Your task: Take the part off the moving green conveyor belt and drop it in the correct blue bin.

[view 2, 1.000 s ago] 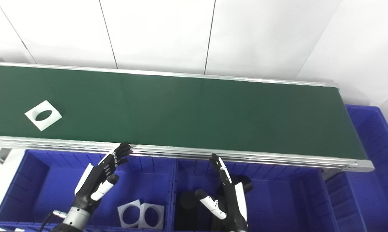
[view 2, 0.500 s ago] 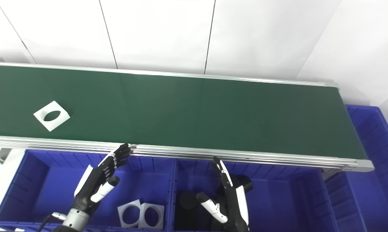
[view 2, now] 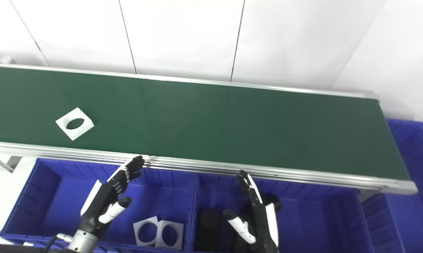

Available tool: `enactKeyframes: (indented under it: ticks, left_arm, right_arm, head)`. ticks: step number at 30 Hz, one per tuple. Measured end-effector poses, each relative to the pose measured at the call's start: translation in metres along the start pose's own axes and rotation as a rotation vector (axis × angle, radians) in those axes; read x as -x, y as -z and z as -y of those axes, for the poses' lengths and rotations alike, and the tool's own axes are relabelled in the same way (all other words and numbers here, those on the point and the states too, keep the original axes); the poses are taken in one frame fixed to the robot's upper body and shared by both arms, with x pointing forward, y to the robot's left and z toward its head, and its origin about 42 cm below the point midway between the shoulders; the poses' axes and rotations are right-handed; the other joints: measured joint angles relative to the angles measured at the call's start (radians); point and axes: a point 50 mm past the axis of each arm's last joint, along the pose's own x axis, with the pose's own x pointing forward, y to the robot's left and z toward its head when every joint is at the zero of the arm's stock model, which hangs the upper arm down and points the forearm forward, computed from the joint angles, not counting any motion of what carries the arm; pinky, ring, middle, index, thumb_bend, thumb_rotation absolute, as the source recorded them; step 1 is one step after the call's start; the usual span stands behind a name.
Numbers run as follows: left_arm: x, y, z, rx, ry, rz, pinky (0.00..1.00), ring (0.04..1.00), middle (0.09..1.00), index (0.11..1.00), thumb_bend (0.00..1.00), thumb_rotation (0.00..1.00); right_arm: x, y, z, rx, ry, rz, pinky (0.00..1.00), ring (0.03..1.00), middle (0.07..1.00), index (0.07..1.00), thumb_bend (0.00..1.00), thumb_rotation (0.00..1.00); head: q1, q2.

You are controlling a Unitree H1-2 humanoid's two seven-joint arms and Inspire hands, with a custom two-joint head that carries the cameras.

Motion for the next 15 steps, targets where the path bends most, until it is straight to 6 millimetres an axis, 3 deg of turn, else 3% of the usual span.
enactKeyframes:
  ticks: [4, 5, 6, 13, 15]
  left_arm:
    - [-0.005, -0.010, 0.012, -0.035, -0.008, 0.040, 0.83, 0.867, 0.875, 0.861, 0.76, 0.77]
    - [-0.006, -0.011, 0.015, -0.045, -0.012, 0.042, 0.83, 0.864, 0.872, 0.855, 0.76, 0.77]
    - [-0.006, -0.011, 0.018, -0.050, -0.028, 0.044, 0.82, 0.863, 0.872, 0.852, 0.76, 0.77]
    - [-0.007, -0.006, 0.034, -0.088, -0.012, 0.040, 0.84, 0.881, 0.889, 0.867, 0.77, 0.78]
    - [-0.007, -0.005, 0.033, -0.108, -0.014, 0.042, 0.86, 0.885, 0.886, 0.869, 0.77, 0.78]
  right_arm:
    - [0.000, 0.002, 0.010, 0.004, 0.001, -0.003, 0.93, 0.894, 0.873, 0.931, 0.76, 0.88]
    - [0.000, 0.002, 0.012, 0.002, 0.003, -0.006, 0.94, 0.901, 0.878, 0.934, 0.75, 0.89]
    - [0.001, 0.002, 0.012, -0.003, 0.007, -0.009, 0.94, 0.905, 0.882, 0.937, 0.75, 0.89]
    - [0.002, 0.003, 0.013, -0.035, 0.000, -0.024, 0.97, 0.931, 0.895, 0.951, 0.74, 0.90]
    - [0.002, 0.004, 0.013, -0.036, -0.002, -0.026, 0.98, 0.939, 0.902, 0.950, 0.75, 0.91]
  head:
    - [0.028, -0.012]
    - [0.099, -0.041]
    - [0.109, -0.048]
    - [0.126, -0.081]
    - [0.131, -0.118]
